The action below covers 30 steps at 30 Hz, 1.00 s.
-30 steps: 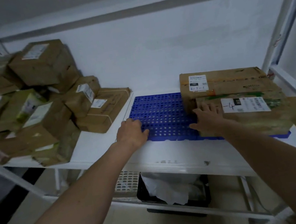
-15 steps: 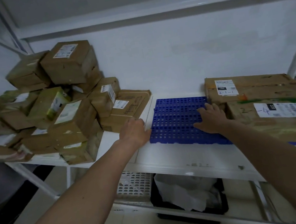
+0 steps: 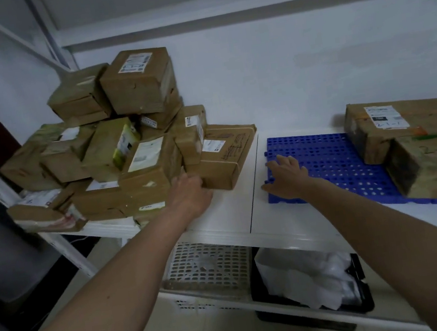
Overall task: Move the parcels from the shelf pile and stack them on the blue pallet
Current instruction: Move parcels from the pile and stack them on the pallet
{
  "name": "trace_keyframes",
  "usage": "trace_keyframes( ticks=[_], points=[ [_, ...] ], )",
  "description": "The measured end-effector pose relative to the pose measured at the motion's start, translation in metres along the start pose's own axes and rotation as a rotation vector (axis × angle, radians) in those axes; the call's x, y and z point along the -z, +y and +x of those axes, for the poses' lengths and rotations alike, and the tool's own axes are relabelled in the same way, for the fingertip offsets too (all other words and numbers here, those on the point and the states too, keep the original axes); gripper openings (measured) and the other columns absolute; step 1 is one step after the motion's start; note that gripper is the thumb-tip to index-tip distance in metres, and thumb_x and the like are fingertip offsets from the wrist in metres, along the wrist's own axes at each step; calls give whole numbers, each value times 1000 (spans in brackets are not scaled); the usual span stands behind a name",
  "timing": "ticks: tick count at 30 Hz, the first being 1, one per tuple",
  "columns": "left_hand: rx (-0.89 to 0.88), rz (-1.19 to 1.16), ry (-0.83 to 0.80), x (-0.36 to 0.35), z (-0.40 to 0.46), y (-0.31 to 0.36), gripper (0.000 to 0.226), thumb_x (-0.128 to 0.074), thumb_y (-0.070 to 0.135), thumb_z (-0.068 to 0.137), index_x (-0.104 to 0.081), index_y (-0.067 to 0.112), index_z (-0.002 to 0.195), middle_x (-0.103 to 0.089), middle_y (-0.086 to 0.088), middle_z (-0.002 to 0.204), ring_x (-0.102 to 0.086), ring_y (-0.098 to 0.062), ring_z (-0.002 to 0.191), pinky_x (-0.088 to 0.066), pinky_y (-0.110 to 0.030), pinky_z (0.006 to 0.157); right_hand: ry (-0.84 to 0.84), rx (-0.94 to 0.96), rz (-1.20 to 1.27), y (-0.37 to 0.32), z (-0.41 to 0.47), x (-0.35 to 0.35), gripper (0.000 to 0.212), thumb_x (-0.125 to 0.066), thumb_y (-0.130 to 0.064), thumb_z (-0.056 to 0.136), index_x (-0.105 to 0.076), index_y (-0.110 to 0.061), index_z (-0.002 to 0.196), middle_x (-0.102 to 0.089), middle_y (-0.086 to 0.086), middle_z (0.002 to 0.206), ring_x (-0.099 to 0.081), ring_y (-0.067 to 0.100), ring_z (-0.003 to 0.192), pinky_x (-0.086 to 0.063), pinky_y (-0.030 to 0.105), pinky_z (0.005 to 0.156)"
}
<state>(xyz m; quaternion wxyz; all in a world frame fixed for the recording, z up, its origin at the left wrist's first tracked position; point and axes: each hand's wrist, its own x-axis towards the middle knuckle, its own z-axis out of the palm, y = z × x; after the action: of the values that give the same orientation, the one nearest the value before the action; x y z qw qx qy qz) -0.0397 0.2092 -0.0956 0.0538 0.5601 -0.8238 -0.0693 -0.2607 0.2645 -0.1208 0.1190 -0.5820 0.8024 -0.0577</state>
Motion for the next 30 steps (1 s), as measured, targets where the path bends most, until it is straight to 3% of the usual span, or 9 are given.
trace_keyframes(
  ticks=[6,11,14,19,24,30],
  points=[
    [-2,-13,-45,-11,14,-15,40,-47,41,94,-54,17,125,-47,-8,131,-40,-28,122,-37,-36,95,-27,-17,-2,-19,8,-9,74,-54,-46,90,-19,-19,150,-6,10,158,-2,36,145,-16,57,112],
    [3,-60,-85,-24,36,-15,38,-48,42,92,-55,18,120,-46,-6,130,-41,-25,121,-42,-38,93,-80,26,49,-24,31,-14,73,-57,-42,90,-23,-14,148,-22,12,153,-19,37,140,-27,51,111],
    [25,-90,-105,-30,51,-14,41,-51,41,90,-53,19,125,-45,-5,132,-42,-23,122,-41,-34,90,-157,37,140,-28,51,-19,76,-57,-41,90,-18,-14,150,-20,14,154,-19,37,141,-25,48,113],
    [68,-117,-129,-31,86,-5,53,-56,44,89,-46,17,134,-39,-5,142,-34,-25,133,-37,-39,105,-221,38,304,-32,94,-22,76,-61,-40,89,-21,-16,149,-29,15,149,-29,34,137,-31,46,111],
    [87,-146,-103,-33,117,6,59,-61,42,87,-41,20,139,-38,-2,145,-37,-24,133,-34,-42,110,-212,84,351,-37,134,-19,62,-57,-30,89,-30,-18,144,-39,14,143,-38,33,130,-36,48,107],
    [107,-211,-18,-27,141,13,70,-63,35,88,-29,20,147,-26,1,153,-25,-21,141,-32,-43,112,-173,61,379,-51,162,-19,60,-51,-29,91,-28,-11,143,-35,14,143,-36,35,130,-34,48,108]
  ],
)
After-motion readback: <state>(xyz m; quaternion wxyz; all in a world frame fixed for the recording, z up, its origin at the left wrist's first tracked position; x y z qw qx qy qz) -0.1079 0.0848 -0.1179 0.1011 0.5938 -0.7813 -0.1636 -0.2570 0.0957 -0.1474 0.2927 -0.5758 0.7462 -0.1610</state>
